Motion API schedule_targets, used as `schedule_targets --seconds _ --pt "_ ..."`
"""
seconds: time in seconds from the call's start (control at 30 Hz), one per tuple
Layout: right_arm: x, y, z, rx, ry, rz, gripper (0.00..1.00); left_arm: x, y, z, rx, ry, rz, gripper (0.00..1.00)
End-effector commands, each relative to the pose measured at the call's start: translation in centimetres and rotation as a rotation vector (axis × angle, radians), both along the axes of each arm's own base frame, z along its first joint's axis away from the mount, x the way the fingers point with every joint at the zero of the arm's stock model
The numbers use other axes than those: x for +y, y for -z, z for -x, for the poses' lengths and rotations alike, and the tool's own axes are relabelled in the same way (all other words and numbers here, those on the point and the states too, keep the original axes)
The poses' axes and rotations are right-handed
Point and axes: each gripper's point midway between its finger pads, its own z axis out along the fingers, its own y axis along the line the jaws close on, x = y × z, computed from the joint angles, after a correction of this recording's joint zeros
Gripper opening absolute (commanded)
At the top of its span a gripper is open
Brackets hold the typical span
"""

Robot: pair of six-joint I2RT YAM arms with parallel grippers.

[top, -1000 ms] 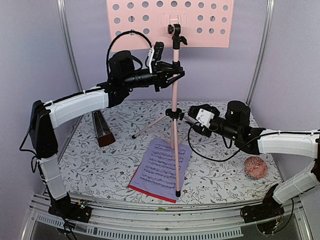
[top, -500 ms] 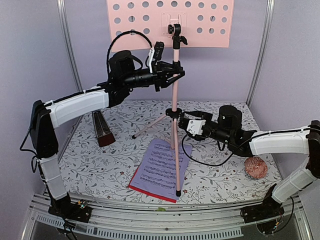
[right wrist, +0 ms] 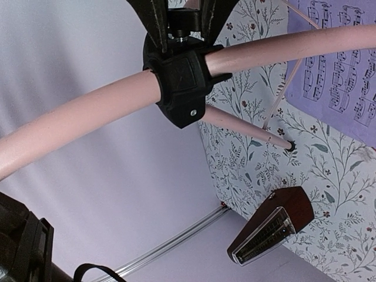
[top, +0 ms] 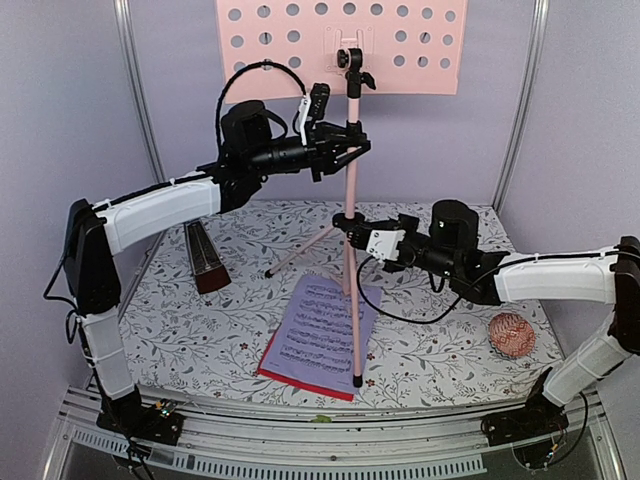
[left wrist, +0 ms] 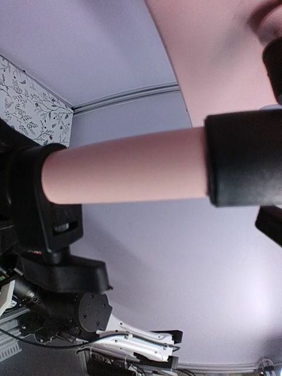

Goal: Set up the instrument practice props

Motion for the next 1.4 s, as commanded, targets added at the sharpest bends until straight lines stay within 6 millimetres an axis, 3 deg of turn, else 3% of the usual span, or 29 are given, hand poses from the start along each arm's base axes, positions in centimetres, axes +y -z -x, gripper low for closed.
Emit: schedule_targets --seconds 0.0,0.23,0.33,0.57,0.67,0.97,1.37 --pt "0.7 -1.8 -0.3 0.028 0.001 -0.037 0.15 1.1 -5.5 0.9 -0.119 -0.015 0.118 0.0" --pt "1.0 -4.1 -0.3 0.1 -0.003 -0.129 0.11 1.0 -5.3 0.9 -0.114 -0.006 0.113 0.0" --pt "1.2 -4.2 -0.2 0.145 -0.011 -0.144 0.11 1.0 -5.0 1.0 -0.104 0.002 0.111 0.0" --pt "-0.6 -4.1 -0.5 0.19 0.017 -0.184 0.41 1.2 -5.1 1.4 -0.103 0.008 0.116 0.0" --pt "-1.2 -3.9 -1.1 0.199 0.028 -0.182 0.45 1.2 -5.2 1.4 -0.103 0.008 0.117 0.0" --pt "-0.8 -1.2 -1.3 0.266 0.022 -0.106 0.4 1.1 -4.8 1.4 -0.094 0.014 0.112 0.0" --pt "-0.7 -1.6 -2.4 0.257 0.048 -0.121 0.2 0.8 -4.5 1.3 -0.085 0.018 0.111 0.0"
